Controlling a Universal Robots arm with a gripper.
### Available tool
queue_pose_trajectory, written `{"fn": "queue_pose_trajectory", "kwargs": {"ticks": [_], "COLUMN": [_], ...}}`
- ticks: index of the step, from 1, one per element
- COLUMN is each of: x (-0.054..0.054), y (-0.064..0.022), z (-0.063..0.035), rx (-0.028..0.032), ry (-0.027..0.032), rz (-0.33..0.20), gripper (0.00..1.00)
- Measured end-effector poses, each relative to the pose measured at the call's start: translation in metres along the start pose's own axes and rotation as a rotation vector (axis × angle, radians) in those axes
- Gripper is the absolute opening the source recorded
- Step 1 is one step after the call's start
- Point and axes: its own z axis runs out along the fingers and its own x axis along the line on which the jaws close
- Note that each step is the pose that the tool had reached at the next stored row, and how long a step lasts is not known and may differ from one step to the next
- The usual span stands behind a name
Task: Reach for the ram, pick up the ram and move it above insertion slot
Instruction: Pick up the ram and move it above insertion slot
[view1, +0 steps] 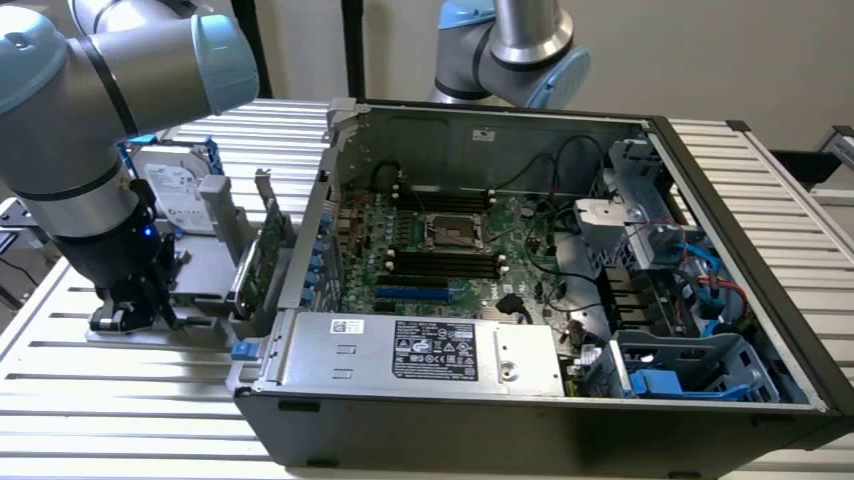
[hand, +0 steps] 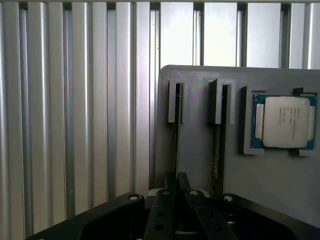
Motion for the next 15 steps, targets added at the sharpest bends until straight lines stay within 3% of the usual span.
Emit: {"fn": "queue_pose_trajectory", "kwargs": {"ticks": [9, 15], "x": [0.0, 0.0], "y": [-0.0001, -0.0006], "z": [-0.002, -0.0122], "rx": [-0.0003, -0.0026], "ry": [-0.0004, -0.0005], "rz": [0.0, 0.0], "gripper": [0.13, 0.13]}}
